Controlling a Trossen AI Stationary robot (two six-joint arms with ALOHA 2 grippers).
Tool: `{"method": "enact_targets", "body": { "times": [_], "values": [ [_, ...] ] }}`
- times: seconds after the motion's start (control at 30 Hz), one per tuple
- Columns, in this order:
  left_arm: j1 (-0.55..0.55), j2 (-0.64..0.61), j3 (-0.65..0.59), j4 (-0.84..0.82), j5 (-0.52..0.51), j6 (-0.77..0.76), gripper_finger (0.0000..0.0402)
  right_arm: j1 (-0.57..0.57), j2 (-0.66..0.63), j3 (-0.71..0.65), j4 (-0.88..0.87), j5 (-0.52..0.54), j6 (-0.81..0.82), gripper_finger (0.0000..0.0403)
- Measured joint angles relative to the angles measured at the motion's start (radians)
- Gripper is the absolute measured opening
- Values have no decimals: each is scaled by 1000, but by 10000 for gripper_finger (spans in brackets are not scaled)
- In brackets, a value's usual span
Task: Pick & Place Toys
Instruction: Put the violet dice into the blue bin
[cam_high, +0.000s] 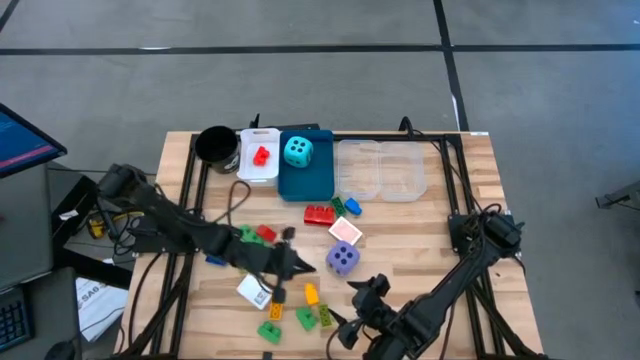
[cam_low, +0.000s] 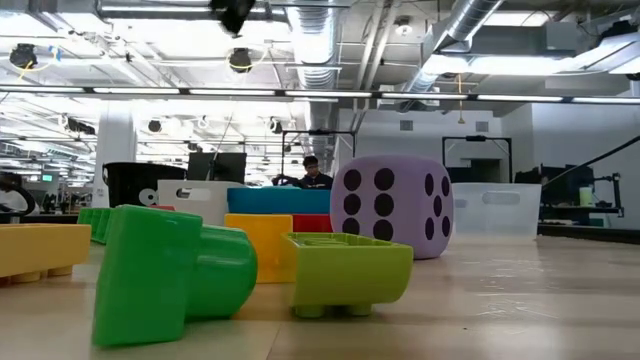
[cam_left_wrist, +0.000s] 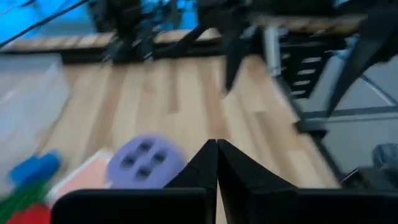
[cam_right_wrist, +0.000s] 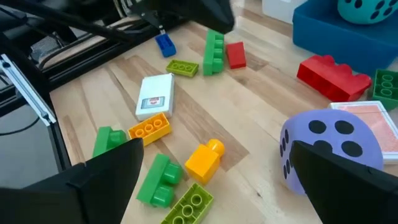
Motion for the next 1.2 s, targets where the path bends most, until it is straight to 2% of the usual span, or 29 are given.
{"method": "enact_targets", "body": {
  "times": [0.13,0.3,0.43,0.67,1.2],
  "values": [
    [32,-16,-155,86,-44,-71,0,-14,0,0,11,-7,-16,400],
    [92,95,-257,310,-44,-116,0,-31,0,0,16,-8,-17,400],
    [136,211,-245,399,-42,-117,0,-44,0,0,16,-8,-12,400],
    [174,352,-172,413,-27,-118,0,-41,0,0,10,-8,-11,400],
    [186,374,-131,451,-25,-112,0,-41,0,0,7,-6,-9,400]
  ]
}}
